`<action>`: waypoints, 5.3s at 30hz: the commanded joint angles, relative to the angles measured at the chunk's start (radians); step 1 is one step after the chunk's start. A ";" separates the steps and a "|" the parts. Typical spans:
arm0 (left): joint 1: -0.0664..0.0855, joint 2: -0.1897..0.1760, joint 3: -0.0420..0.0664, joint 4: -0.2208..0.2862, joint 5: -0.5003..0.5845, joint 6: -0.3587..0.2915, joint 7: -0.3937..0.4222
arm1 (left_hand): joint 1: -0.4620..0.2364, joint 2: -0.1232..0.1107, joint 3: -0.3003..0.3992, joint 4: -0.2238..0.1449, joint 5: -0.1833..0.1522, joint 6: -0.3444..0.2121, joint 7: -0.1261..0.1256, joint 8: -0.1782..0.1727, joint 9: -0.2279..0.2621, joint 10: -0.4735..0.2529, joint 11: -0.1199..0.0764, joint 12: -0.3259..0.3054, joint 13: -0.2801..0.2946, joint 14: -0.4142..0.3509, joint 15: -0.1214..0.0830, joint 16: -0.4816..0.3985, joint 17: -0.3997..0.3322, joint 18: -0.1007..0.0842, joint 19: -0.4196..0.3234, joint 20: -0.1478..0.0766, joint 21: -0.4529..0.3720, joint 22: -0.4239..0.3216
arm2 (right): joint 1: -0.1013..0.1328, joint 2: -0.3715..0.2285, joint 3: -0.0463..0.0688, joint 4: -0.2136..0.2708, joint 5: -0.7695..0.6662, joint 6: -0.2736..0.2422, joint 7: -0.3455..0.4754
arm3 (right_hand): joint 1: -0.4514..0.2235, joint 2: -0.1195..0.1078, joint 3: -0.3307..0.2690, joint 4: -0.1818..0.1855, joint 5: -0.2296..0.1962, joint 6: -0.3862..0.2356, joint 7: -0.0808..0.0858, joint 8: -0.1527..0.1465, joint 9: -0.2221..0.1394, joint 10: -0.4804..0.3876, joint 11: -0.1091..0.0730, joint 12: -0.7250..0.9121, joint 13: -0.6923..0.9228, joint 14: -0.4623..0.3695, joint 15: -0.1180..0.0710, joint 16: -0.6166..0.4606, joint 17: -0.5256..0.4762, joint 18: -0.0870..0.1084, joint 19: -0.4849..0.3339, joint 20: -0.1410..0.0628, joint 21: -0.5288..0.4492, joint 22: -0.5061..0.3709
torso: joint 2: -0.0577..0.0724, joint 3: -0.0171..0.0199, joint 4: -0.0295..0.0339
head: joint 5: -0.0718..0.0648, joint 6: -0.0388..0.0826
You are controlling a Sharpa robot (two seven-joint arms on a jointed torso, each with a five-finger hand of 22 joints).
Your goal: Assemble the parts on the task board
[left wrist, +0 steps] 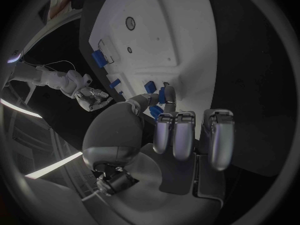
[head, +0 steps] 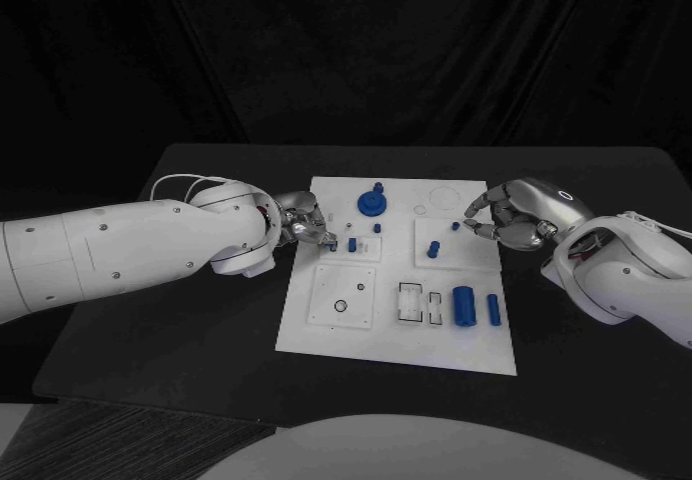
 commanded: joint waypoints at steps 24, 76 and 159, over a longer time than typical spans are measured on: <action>-0.016 0.013 0.001 -0.025 -0.001 -0.024 0.073 | 0.055 0.065 0.042 -0.013 0.052 0.075 -0.037 -0.008 -0.018 0.103 0.000 0.014 0.260 0.108 -0.009 0.014 0.267 -0.025 0.049 -0.003 -0.023 0.252 | -0.002 -0.003 0.001 0.003 -0.001 -0.018 -0.006 | 0.007 0.010 0.021 -0.004 0.017 0.007 -0.001 0.017 -0.010 0.108 0.003 0.020 0.267 0.069 0.007 -0.010 0.074 0.042 0.004 0.004 -0.013 0.180 | 0.000 0.0001 0.0000 | -0.004 0.000; -0.026 0.022 0.001 -0.047 -0.044 0.017 0.081 | 0.077 0.073 -0.016 0.040 -0.091 0.070 -0.033 -0.015 -0.051 0.102 0.003 0.013 0.260 0.108 -0.005 0.014 0.267 -0.020 0.035 0.003 -0.045 0.245 | -0.002 -0.001 0.001 0.001 -0.001 -0.016 -0.007 | 0.007 0.008 0.021 -0.006 0.017 0.006 0.000 0.017 -0.010 0.108 0.004 0.020 0.267 0.069 0.007 -0.010 0.073 0.042 0.004 0.005 -0.014 0.180 | 0.000 0.0005 -0.0007 | -0.003 0.000; -0.036 0.027 0.001 -0.051 -0.044 0.076 0.060 | 0.059 0.038 -0.180 0.192 -0.292 0.051 -0.028 -0.010 -0.091 0.067 0.009 -0.029 0.234 0.108 0.001 0.014 0.267 -0.012 0.013 0.009 -0.081 0.234 | -0.002 0.002 0.001 -0.003 -0.001 -0.007 -0.009 | 0.006 0.007 0.021 -0.006 0.018 0.006 0.001 0.017 -0.011 0.108 0.005 0.020 0.267 0.069 0.008 -0.010 0.073 0.042 0.004 0.005 -0.014 0.180 | -0.001 0.0003 0.0004 | -0.002 0.000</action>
